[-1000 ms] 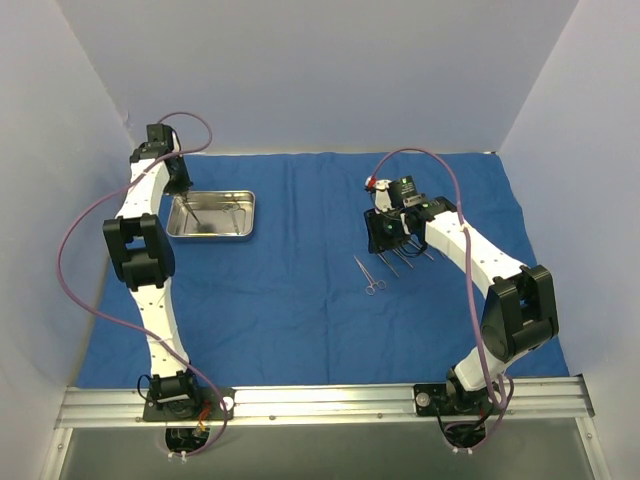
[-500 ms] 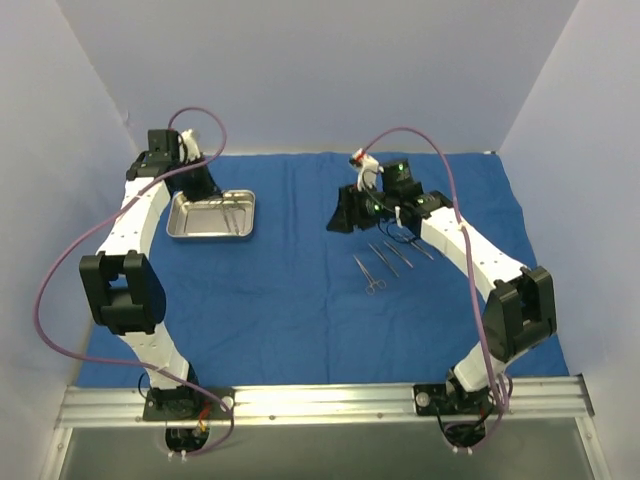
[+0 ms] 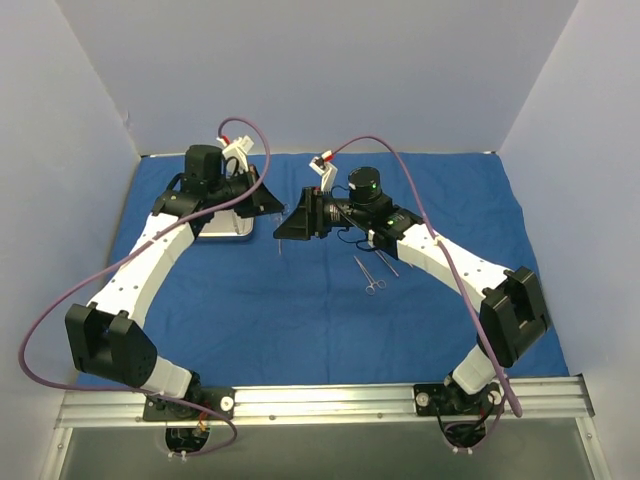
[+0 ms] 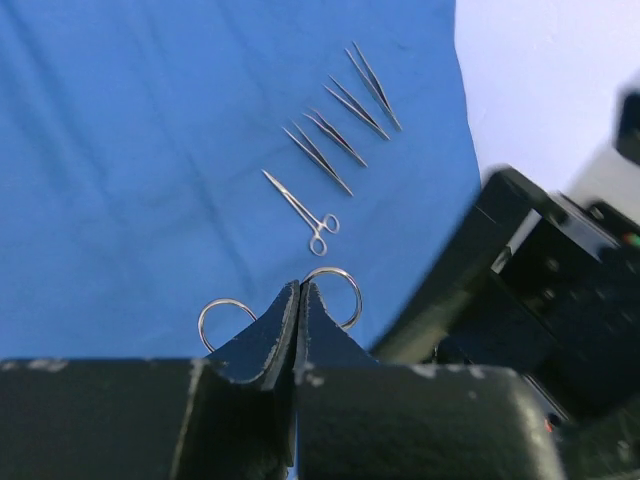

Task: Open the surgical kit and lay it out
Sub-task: Place the medical item in the surgical kit.

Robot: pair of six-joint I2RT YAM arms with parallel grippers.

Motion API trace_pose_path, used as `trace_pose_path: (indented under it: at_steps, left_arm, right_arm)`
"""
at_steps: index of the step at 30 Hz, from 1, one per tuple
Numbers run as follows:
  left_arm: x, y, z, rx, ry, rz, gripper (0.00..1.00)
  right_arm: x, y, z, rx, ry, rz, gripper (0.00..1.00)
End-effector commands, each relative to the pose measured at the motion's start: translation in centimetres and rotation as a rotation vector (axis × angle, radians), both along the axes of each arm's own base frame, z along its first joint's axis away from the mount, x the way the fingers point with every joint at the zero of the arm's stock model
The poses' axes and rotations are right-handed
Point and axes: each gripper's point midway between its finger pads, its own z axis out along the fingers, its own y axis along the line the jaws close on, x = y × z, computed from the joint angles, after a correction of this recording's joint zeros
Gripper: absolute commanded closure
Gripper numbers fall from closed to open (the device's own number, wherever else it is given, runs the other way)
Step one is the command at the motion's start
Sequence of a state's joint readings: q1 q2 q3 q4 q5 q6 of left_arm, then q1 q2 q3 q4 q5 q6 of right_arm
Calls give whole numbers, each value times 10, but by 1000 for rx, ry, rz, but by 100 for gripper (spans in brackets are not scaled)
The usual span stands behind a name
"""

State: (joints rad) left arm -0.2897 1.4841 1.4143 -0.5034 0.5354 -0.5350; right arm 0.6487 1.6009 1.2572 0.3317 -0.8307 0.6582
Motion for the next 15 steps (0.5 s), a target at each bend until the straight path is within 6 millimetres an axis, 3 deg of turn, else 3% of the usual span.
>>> trace_pose_path:
  at_steps: [1,15]
  left_arm:
    - [-7,-11,32,-35,-99,-7,98]
    - [-25,-19,41,-21,-128,-40,98]
  right_arm:
    - [3,-3,18,36,-7,-34,44]
    - [6,-11,-2,-34,24,-83,47]
